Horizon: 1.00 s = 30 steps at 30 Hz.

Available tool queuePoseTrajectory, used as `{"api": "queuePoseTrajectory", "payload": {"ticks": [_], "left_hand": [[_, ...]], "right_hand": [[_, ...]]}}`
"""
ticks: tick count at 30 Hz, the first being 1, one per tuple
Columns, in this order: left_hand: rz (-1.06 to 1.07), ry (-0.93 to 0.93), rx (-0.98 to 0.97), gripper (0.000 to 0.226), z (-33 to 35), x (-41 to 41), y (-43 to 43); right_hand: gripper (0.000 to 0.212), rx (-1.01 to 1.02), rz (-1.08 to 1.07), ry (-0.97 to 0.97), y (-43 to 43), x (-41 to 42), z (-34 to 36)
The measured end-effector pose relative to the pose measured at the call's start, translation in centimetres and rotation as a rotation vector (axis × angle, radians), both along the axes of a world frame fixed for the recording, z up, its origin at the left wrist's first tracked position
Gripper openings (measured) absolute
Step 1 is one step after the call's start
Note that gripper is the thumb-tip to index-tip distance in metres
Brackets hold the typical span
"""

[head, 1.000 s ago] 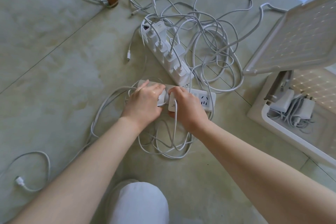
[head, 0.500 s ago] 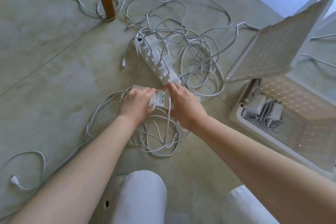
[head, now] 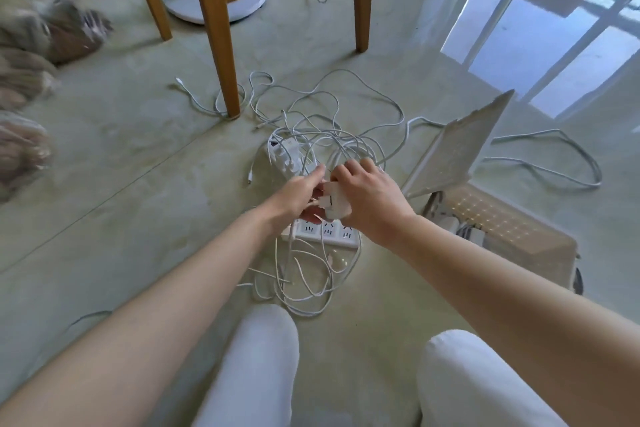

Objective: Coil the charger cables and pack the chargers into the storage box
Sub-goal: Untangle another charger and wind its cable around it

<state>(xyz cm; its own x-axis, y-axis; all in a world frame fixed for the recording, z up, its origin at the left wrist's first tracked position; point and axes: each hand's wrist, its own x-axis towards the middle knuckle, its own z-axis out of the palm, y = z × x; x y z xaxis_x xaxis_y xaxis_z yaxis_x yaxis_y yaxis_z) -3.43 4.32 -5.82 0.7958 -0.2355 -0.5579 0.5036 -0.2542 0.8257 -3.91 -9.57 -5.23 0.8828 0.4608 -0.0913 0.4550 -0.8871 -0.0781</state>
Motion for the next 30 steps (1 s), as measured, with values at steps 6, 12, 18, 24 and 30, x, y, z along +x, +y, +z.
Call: {"api": "queuePoseTrajectory", "payload": {"ticks": [6,12,18,24,30], "left_hand": [[-0.11,-0.067,-0.021,0.031,5.6,-1.9,0.0],[-0.219,-0.225,0.051,0.022,11.2,-4.4,0.6],[-0.127,-0.32,0.127,0.012,14.6,-7.2,-0.6],[0.238,-0.104,-0.152,0.034,16.4,-9.3,-1.3],[0.487,0.013,-0.408,0.031,17.8,-10.9,-0.6]], "right_hand": [[0.054,0.126,0.014,-0.267,-0.8,-1.7,4.1],[0.059,0.303,-0.019,-0.229,-1.2,-4.8,8.8],[0.077,0.505,-0.22,-0.195,-0.4,-8.3,12.0],[0.034,0.957,-0.596,0.644,1.1,-11.3,12.1],[0.052,1.052,-0.316,0.966,0.5,-14.0,14.0]]}}
